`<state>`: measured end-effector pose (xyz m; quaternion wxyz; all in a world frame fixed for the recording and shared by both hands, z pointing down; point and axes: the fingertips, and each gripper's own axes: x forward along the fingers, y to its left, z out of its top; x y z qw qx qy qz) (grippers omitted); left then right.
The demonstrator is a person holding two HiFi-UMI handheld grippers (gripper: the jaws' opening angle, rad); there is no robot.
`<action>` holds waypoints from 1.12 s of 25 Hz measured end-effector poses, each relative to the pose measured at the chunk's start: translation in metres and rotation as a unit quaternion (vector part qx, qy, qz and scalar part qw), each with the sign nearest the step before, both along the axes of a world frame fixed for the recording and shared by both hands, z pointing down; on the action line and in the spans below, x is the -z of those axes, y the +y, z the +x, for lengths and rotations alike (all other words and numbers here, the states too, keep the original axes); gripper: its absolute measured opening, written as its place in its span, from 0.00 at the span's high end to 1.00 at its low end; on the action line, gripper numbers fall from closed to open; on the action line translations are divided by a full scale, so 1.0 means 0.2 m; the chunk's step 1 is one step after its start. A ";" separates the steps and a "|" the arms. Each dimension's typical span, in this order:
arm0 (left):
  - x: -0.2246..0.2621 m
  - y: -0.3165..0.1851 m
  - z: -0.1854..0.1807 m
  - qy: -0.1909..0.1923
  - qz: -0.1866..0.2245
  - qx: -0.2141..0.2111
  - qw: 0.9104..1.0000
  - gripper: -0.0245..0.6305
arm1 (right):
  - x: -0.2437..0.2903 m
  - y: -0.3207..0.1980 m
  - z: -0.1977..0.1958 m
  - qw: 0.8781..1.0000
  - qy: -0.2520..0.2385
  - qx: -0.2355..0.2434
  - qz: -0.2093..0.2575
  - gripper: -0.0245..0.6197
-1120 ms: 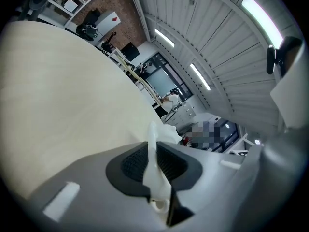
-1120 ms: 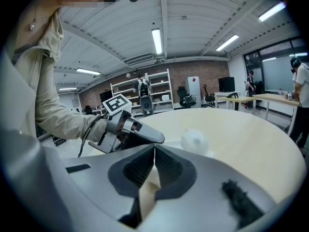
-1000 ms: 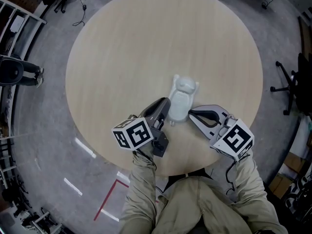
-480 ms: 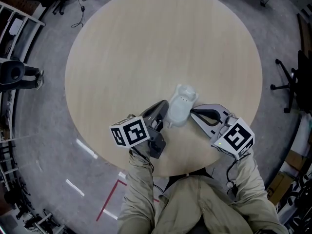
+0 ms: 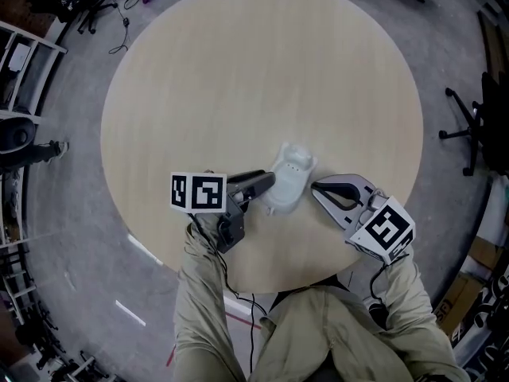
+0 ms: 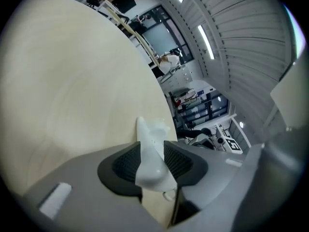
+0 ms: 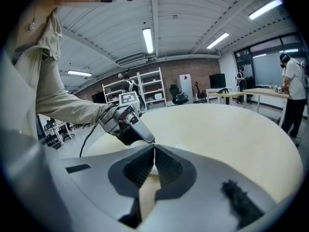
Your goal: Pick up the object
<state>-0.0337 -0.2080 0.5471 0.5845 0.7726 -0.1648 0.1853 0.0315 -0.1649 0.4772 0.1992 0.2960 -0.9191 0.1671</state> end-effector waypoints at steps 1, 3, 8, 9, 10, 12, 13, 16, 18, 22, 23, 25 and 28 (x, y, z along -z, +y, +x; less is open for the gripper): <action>-0.01 0.00 0.01 -0.003 -0.009 -0.017 1.000 0.72 | 0.00 0.00 0.00 1.000 0.000 -0.002 -0.001 0.96; -0.03 0.01 0.05 -0.004 -0.031 -0.053 0.998 0.70 | 0.00 0.00 0.02 1.000 -0.001 -0.007 -0.004 0.96; -0.08 0.05 0.14 -0.021 -0.077 -0.142 0.987 0.66 | 0.00 -0.01 0.08 1.000 -0.004 -0.023 -0.002 0.96; -0.09 0.07 0.15 -0.030 -0.082 -0.159 0.983 0.64 | 0.00 -0.01 0.09 1.000 -0.004 -0.026 -0.003 0.96; -0.10 0.07 0.16 -0.039 -0.083 -0.173 0.981 0.61 | 0.00 -0.02 0.10 1.000 -0.004 -0.029 -0.003 0.96; -0.11 0.08 0.19 -0.051 -0.082 -0.194 0.976 0.60 | 0.00 -0.02 0.12 0.999 -0.004 -0.035 -0.005 0.96; -0.11 0.09 0.21 -0.053 -0.080 -0.201 0.975 0.61 | -0.01 -0.02 0.13 0.999 -0.004 -0.038 -0.005 0.96; -0.11 0.12 0.28 -0.051 -0.074 -0.211 0.973 0.71 | 0.00 -0.02 0.16 0.999 -0.008 -0.047 0.000 0.96; -0.10 0.13 0.29 -0.058 -0.064 -0.214 0.973 0.73 | 0.00 -0.02 0.17 0.999 -0.007 -0.051 0.001 0.96; -0.08 0.13 0.27 -0.066 -0.041 -0.201 0.976 0.77 | 0.01 -0.01 0.17 0.999 -0.004 -0.052 0.005 0.96; -0.08 0.13 0.26 -0.063 -0.038 -0.190 0.979 0.78 | 0.02 -0.01 0.18 0.999 -0.005 -0.051 0.007 0.96; -0.07 0.11 0.23 -0.052 -0.036 -0.159 0.985 0.79 | 0.03 0.00 0.18 0.999 -0.006 -0.051 0.010 0.96; -0.05 0.10 0.19 -0.022 -0.041 -0.102 0.994 0.79 | 0.04 0.00 0.18 0.999 -0.004 -0.049 0.013 0.96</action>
